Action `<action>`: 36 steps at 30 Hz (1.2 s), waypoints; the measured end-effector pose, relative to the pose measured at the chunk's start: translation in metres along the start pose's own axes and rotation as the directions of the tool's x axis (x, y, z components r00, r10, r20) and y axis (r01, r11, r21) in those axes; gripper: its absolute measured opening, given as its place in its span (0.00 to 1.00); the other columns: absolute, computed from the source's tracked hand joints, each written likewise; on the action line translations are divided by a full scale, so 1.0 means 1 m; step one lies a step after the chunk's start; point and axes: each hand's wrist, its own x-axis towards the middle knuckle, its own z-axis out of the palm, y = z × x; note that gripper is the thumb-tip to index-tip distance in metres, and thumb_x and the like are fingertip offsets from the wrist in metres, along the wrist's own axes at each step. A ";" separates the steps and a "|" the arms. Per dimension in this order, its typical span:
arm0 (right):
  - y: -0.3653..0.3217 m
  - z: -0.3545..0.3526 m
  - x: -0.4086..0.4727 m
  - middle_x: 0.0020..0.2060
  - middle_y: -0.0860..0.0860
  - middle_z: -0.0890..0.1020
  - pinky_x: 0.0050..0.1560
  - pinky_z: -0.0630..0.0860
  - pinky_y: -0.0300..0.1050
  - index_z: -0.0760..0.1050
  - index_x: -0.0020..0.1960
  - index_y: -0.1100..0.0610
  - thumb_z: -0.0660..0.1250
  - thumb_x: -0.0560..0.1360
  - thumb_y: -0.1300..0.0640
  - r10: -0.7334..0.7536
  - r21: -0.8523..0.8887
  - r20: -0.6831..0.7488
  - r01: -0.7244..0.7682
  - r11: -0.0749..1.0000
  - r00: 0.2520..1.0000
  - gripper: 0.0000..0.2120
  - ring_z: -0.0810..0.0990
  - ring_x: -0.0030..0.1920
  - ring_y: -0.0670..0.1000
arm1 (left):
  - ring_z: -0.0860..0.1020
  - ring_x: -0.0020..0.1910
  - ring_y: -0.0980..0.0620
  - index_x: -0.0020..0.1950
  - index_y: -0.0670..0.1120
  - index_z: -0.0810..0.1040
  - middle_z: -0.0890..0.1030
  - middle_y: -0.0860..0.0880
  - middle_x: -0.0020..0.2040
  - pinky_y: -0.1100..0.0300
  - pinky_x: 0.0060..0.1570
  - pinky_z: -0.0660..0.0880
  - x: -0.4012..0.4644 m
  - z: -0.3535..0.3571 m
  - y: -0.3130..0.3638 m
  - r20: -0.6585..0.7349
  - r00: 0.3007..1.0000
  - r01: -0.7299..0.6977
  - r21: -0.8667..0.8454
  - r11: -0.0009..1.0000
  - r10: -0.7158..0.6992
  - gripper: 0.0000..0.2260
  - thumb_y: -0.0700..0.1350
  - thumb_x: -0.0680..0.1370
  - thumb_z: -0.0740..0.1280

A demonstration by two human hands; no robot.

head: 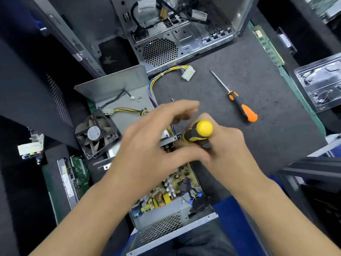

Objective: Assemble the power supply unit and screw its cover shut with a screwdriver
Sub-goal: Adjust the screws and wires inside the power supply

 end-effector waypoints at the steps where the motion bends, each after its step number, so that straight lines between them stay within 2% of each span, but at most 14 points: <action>1: -0.004 -0.002 0.002 0.29 0.48 0.71 0.32 0.70 0.33 0.67 0.50 0.46 0.60 0.73 0.55 -0.022 -0.038 0.003 0.023 0.999 1.000 0.08 0.70 0.34 0.51 | 0.80 0.55 0.58 0.59 0.46 0.81 0.83 0.54 0.55 0.64 0.58 0.74 0.005 0.005 0.003 -0.025 0.999 -0.042 0.030 0.999 0.043 0.24 0.52 0.67 0.81; 4: -0.012 -0.010 0.009 0.29 0.43 0.67 0.35 0.69 0.31 0.69 0.54 0.44 0.64 0.69 0.51 0.011 -0.163 0.111 0.007 0.987 0.994 0.14 0.73 0.37 0.50 | 0.80 0.48 0.55 0.50 0.41 0.84 0.84 0.48 0.49 0.64 0.51 0.75 0.010 0.009 0.003 -0.113 0.988 -0.100 0.072 0.992 0.107 0.15 0.45 0.68 0.81; 6: -0.016 -0.026 0.010 0.40 0.42 0.77 0.44 0.75 0.42 0.73 0.59 0.47 0.75 0.63 0.42 0.076 -0.194 0.230 -0.031 0.980 0.970 0.27 0.78 0.44 0.47 | 0.80 0.46 0.53 0.50 0.40 0.84 0.84 0.47 0.47 0.62 0.48 0.76 0.007 0.008 -0.001 -0.128 0.987 -0.093 0.065 0.994 0.101 0.13 0.43 0.70 0.80; 8: -0.025 -0.053 0.010 0.51 0.43 0.79 0.47 0.74 0.40 0.72 0.62 0.46 0.78 0.59 0.36 0.035 -0.045 0.155 -0.028 0.999 0.987 0.35 0.79 0.49 0.45 | 0.80 0.45 0.52 0.52 0.40 0.85 0.84 0.46 0.46 0.60 0.47 0.76 0.006 0.007 -0.004 -0.107 0.988 -0.106 0.071 0.992 0.113 0.11 0.43 0.72 0.78; 11: -0.055 -0.080 0.016 0.56 0.47 0.76 0.48 0.71 0.34 0.73 0.63 0.48 0.74 0.71 0.44 -0.197 -0.048 0.135 0.205 0.978 0.971 0.23 0.79 0.51 0.46 | 0.79 0.44 0.54 0.55 0.42 0.84 0.83 0.47 0.44 0.64 0.46 0.74 0.009 0.007 -0.002 -0.080 0.990 -0.114 0.061 0.992 0.119 0.12 0.42 0.73 0.76; 13: -0.065 -0.085 0.024 0.51 0.50 0.79 0.48 0.75 0.42 0.81 0.57 0.54 0.71 0.75 0.55 -0.270 -0.223 0.237 0.323 0.920 0.933 0.11 0.78 0.47 0.48 | 0.78 0.44 0.63 0.59 0.49 0.79 0.79 0.56 0.41 0.73 0.47 0.70 0.010 0.006 0.000 -0.084 0.993 -0.081 0.035 0.996 0.084 0.15 0.45 0.73 0.75; 15: -0.072 -0.087 0.032 0.47 0.50 0.78 0.47 0.76 0.54 0.83 0.54 0.55 0.69 0.77 0.59 -0.196 -0.358 0.305 0.303 0.883 0.932 0.07 0.77 0.44 0.51 | 0.79 0.43 0.65 0.64 0.55 0.71 0.81 0.58 0.39 0.74 0.49 0.71 0.009 0.005 0.003 -0.046 0.998 0.039 -0.073 0.997 -0.042 0.24 0.48 0.70 0.75; 19: -0.084 -0.083 0.044 0.47 0.47 0.69 0.54 0.73 0.52 0.76 0.59 0.55 0.63 0.80 0.50 -0.083 -0.529 0.389 0.296 0.795 0.918 0.12 0.75 0.53 0.54 | 0.80 0.50 0.69 0.62 0.57 0.70 0.82 0.68 0.46 0.74 0.53 0.71 0.009 0.000 -0.007 0.078 0.994 0.077 -0.054 0.996 -0.072 0.29 0.50 0.67 0.81; 21: -0.087 -0.079 0.051 0.51 0.52 0.72 0.50 0.67 0.48 0.73 0.61 0.57 0.58 0.82 0.46 0.017 -0.684 0.339 0.234 0.691 0.941 0.17 0.73 0.59 0.59 | 0.80 0.51 0.67 0.60 0.51 0.76 0.83 0.64 0.47 0.70 0.56 0.74 0.005 -0.001 -0.012 0.076 0.995 0.072 -0.013 0.997 -0.070 0.27 0.50 0.65 0.81; 26: -0.088 -0.069 0.045 0.39 0.54 0.65 0.44 0.67 0.53 0.67 0.47 0.54 0.55 0.80 0.36 0.084 -0.757 0.191 0.092 0.647 0.978 0.21 0.70 0.45 0.62 | 0.80 0.44 0.54 0.51 0.46 0.81 0.83 0.53 0.43 0.61 0.51 0.76 0.010 0.009 -0.008 0.021 0.995 0.093 0.092 0.991 -0.095 0.18 0.50 0.67 0.81; 28: -0.087 -0.072 0.043 0.43 0.55 0.68 0.44 0.69 0.53 0.72 0.52 0.58 0.56 0.78 0.34 0.093 -0.766 0.179 0.079 0.638 0.979 0.26 0.70 0.44 0.61 | 0.80 0.43 0.54 0.48 0.46 0.80 0.82 0.53 0.40 0.58 0.51 0.76 0.013 0.011 -0.008 0.029 0.993 0.113 0.110 0.988 -0.117 0.13 0.48 0.70 0.79; 30: -0.088 -0.080 0.042 0.52 0.54 0.72 0.53 0.74 0.58 0.71 0.64 0.54 0.63 0.75 0.35 0.118 -0.654 0.273 0.094 0.751 0.955 0.27 0.75 0.51 0.62 | 0.79 0.41 0.64 0.44 0.50 0.76 0.80 0.59 0.38 0.66 0.49 0.75 0.012 0.010 -0.012 0.024 0.994 0.102 0.102 0.990 -0.105 0.11 0.44 0.72 0.78; 32: -0.089 -0.086 0.041 0.53 0.50 0.71 0.56 0.74 0.55 0.72 0.66 0.50 0.69 0.76 0.45 0.064 -0.536 0.407 0.182 0.824 0.911 0.21 0.75 0.53 0.57 | 0.79 0.41 0.66 0.48 0.50 0.79 0.80 0.63 0.40 0.70 0.48 0.74 0.009 0.008 -0.015 0.032 0.996 0.078 0.087 0.993 -0.081 0.09 0.40 0.74 0.76; 36: -0.087 -0.082 0.046 0.44 0.51 0.69 0.44 0.64 0.47 0.74 0.55 0.55 0.63 0.79 0.45 0.084 -0.692 0.394 0.235 0.682 0.915 0.14 0.68 0.48 0.53 | 0.79 0.40 0.56 0.53 0.49 0.82 0.80 0.59 0.39 0.71 0.47 0.72 0.007 0.009 -0.013 0.082 0.997 -0.012 0.091 0.996 0.005 0.11 0.39 0.73 0.75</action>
